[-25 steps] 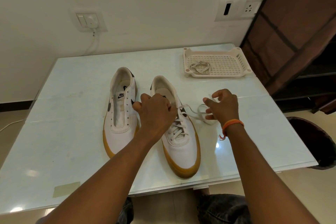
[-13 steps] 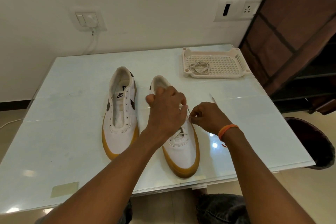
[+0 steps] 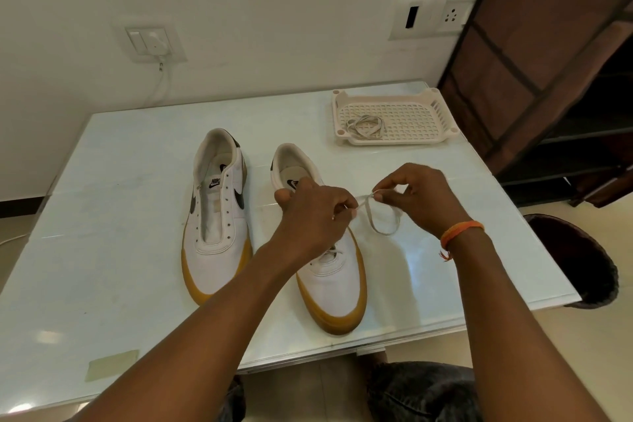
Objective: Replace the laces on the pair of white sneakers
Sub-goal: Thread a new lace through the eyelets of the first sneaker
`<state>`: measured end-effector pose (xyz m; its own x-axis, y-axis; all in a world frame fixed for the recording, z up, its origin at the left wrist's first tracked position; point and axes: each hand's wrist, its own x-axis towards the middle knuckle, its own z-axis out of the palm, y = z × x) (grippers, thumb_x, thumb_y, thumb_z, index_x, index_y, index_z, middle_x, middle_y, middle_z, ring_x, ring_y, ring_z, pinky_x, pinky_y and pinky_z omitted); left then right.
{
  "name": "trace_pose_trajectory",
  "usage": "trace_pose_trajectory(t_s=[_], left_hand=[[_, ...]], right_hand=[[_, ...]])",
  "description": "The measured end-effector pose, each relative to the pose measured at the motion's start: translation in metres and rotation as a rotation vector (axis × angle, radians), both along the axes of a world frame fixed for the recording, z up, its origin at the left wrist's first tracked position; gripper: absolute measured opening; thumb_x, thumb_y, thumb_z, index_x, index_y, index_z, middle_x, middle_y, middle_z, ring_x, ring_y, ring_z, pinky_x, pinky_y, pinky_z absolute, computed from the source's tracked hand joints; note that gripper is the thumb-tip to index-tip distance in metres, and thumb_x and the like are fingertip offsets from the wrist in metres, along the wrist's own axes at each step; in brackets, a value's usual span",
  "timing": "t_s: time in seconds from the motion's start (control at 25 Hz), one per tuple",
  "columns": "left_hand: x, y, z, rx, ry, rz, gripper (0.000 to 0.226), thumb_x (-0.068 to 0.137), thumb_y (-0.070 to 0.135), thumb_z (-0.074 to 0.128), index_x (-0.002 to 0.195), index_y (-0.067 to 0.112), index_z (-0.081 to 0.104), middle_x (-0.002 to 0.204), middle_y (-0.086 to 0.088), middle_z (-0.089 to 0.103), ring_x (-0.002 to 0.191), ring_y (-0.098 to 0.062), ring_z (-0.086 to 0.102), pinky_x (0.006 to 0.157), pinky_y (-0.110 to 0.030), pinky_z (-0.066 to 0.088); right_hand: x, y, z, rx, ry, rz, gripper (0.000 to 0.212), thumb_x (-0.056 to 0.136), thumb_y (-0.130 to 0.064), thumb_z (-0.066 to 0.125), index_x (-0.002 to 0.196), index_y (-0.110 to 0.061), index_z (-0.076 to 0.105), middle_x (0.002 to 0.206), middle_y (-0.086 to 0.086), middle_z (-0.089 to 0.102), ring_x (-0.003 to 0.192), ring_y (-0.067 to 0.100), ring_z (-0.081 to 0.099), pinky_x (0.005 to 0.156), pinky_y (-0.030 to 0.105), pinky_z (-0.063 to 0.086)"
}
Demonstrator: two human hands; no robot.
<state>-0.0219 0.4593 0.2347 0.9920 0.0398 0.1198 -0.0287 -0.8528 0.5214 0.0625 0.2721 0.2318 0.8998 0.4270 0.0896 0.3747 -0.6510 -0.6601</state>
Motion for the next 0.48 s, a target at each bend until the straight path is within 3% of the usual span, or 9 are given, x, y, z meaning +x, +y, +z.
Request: trace_pose_trajectory(t_s=[0.12,0.24,0.32,0.48], left_hand=[[-0.005,-0.011,0.004,-0.068,0.029,-0.097,0.02,0.092,0.037,0.063,0.105,0.028,0.075,0.097,0.012,0.074,0.101,-0.005,0.06,0.072,-0.021,0.016],[-0.01,-0.02,0.003,0.027,0.054,-0.172,0.026,0.095,0.038,0.058,0.118,0.032,0.069,0.11,0.013,0.07,0.114,-0.01,0.05,0.077,-0.033,0.015],[-0.013,-0.021,0.004,0.107,0.122,-0.24,0.032,0.097,0.038,0.054,0.127,0.032,0.063,0.118,0.012,0.066,0.12,-0.013,0.04,0.083,-0.036,0.016],[-0.023,-0.03,0.006,0.227,0.224,-0.362,0.04,0.099,0.037,0.05,0.138,0.031,0.053,0.125,-0.002,0.06,0.127,-0.018,0.039,0.097,-0.038,0.015]], right_hand=[[0.009,-0.01,-0.004,0.023,-0.167,-0.172,0.011,0.084,-0.02,0.074,0.091,-0.027,0.077,0.093,-0.003,0.067,0.084,0.01,0.058,0.077,0.027,0.05],[0.014,-0.019,-0.001,0.122,-0.172,-0.329,0.018,0.085,-0.025,0.072,0.102,-0.022,0.076,0.099,0.007,0.067,0.089,0.017,0.06,0.08,0.015,0.045],[0.012,-0.023,0.004,0.221,-0.135,-0.411,0.02,0.086,-0.026,0.071,0.104,-0.019,0.076,0.099,0.008,0.07,0.089,0.018,0.063,0.084,0.024,0.05],[0.001,-0.023,0.016,0.494,0.093,-0.57,0.015,0.091,-0.025,0.066,0.099,-0.015,0.075,0.075,0.006,0.07,0.05,0.013,0.06,0.053,0.025,0.056]])
